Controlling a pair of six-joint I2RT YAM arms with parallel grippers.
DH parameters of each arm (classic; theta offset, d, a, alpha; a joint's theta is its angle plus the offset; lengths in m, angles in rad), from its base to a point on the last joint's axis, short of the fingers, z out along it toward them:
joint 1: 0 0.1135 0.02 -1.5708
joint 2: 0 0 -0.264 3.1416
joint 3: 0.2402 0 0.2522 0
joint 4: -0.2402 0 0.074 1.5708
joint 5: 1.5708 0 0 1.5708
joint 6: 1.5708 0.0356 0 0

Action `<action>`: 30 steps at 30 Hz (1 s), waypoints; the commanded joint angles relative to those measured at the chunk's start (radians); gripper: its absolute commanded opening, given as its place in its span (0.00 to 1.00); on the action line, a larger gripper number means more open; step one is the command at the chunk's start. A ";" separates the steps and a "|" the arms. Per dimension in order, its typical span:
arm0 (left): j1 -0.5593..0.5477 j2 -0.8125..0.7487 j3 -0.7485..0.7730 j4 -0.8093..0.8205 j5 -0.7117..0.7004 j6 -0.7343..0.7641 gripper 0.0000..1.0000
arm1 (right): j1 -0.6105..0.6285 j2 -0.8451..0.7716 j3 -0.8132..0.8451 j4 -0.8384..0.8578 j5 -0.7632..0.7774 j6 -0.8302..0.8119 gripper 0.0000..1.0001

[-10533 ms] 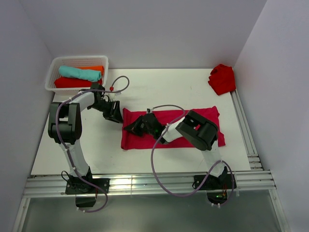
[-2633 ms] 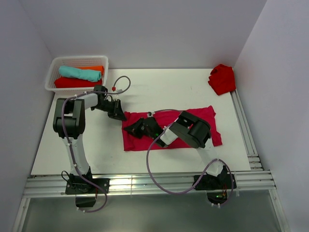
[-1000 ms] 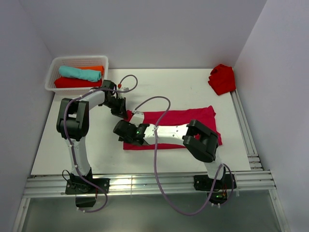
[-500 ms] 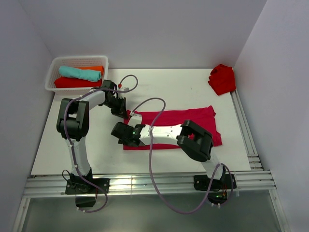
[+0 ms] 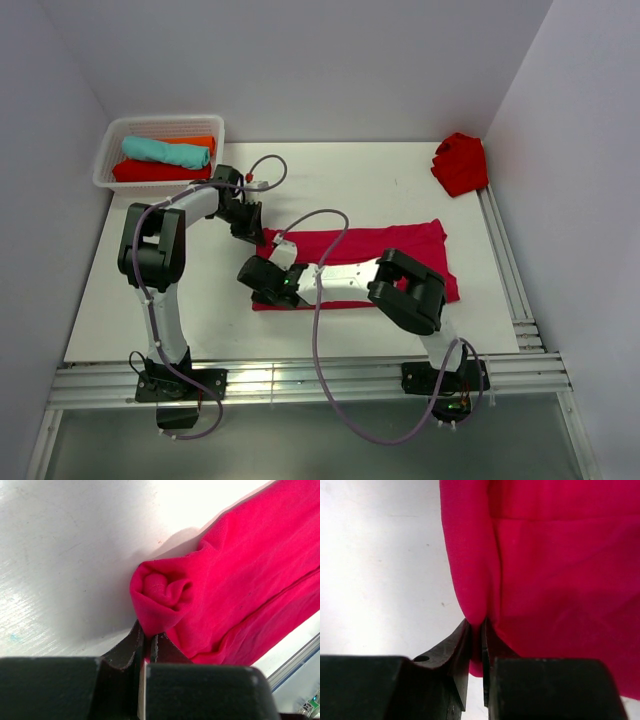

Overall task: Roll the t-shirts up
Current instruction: Roll the tshirt

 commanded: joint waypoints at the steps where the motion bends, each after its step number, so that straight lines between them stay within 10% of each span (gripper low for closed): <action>1: -0.008 0.016 0.017 0.015 -0.098 0.016 0.00 | -0.008 -0.064 -0.114 0.190 -0.078 0.043 0.11; 8: -0.008 0.005 0.048 -0.013 -0.087 0.022 0.08 | -0.063 -0.167 -0.507 0.703 -0.188 0.168 0.02; 18: -0.003 -0.035 0.118 -0.085 0.051 0.061 0.52 | -0.119 -0.070 -0.681 1.136 -0.310 0.333 0.00; 30: 0.124 -0.096 0.059 -0.183 0.321 0.150 0.54 | -0.140 0.005 -0.748 1.354 -0.331 0.432 0.00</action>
